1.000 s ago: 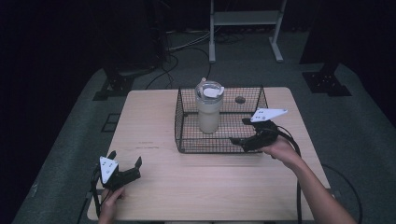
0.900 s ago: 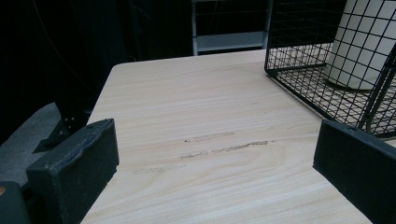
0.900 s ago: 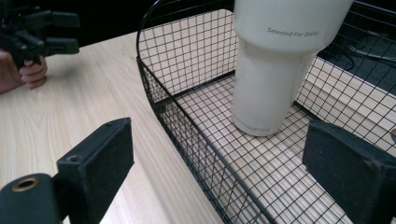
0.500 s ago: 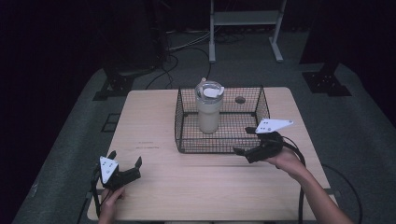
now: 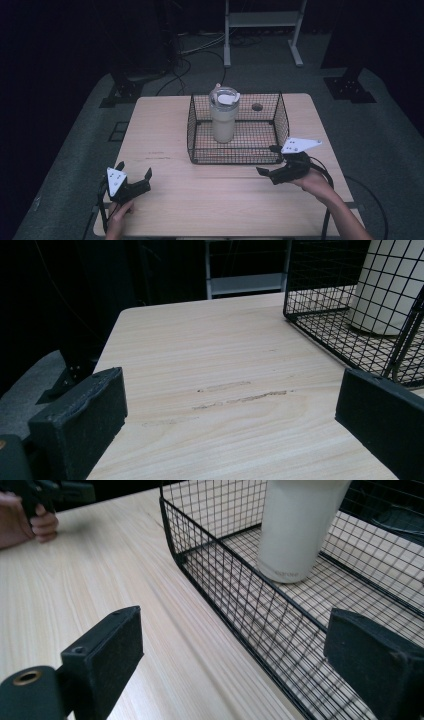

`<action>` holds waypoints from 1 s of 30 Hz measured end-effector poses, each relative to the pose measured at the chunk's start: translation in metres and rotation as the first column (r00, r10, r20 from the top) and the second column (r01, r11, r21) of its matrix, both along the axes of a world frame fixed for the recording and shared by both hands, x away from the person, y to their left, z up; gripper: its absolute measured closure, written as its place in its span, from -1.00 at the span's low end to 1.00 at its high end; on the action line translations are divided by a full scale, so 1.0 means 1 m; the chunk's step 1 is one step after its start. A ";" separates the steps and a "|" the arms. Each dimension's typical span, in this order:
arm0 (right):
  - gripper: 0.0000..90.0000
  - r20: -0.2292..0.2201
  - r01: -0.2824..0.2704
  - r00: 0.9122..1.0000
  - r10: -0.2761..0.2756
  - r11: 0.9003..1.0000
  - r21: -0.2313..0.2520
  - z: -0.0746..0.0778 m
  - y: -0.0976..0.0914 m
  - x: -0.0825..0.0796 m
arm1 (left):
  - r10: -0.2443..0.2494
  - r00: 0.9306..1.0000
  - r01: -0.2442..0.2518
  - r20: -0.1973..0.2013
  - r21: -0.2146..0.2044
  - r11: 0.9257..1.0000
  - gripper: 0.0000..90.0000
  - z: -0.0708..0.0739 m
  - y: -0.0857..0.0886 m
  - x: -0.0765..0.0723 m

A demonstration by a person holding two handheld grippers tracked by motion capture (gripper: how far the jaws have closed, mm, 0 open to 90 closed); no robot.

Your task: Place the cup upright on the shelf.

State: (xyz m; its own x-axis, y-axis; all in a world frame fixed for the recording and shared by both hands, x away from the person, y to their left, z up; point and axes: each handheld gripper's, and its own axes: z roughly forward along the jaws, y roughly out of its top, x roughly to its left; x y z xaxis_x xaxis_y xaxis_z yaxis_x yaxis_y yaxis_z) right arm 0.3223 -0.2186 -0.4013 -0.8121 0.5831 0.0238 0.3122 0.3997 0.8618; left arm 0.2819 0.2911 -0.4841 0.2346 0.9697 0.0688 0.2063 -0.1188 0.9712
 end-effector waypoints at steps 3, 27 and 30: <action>-0.82 -0.005 0.009 1.000 -0.009 1.000 0.003 -0.003 -0.003 -0.003 | 0.000 1.000 0.000 -0.002 0.002 1.000 -1.00 0.000 0.000 0.000; -0.82 -0.019 0.043 0.999 -0.043 0.999 -0.002 -0.033 -0.024 -0.025 | 0.001 1.000 -0.001 -0.003 0.002 1.000 -1.00 0.000 0.000 0.000; -0.81 -0.015 0.052 0.999 -0.052 0.999 0.002 -0.036 -0.027 -0.028 | 0.002 1.000 -0.002 -0.003 0.002 1.000 -1.00 0.000 0.000 0.000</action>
State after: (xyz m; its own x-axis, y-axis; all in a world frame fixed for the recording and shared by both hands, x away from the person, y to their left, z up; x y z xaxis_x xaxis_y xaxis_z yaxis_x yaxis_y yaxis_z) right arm 0.2944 -0.2458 -0.4370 -0.7803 0.6243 0.0367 0.3450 0.3807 0.8579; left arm 0.2818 0.2910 -0.4839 0.2331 0.9699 0.0705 0.2095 -0.1208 0.9703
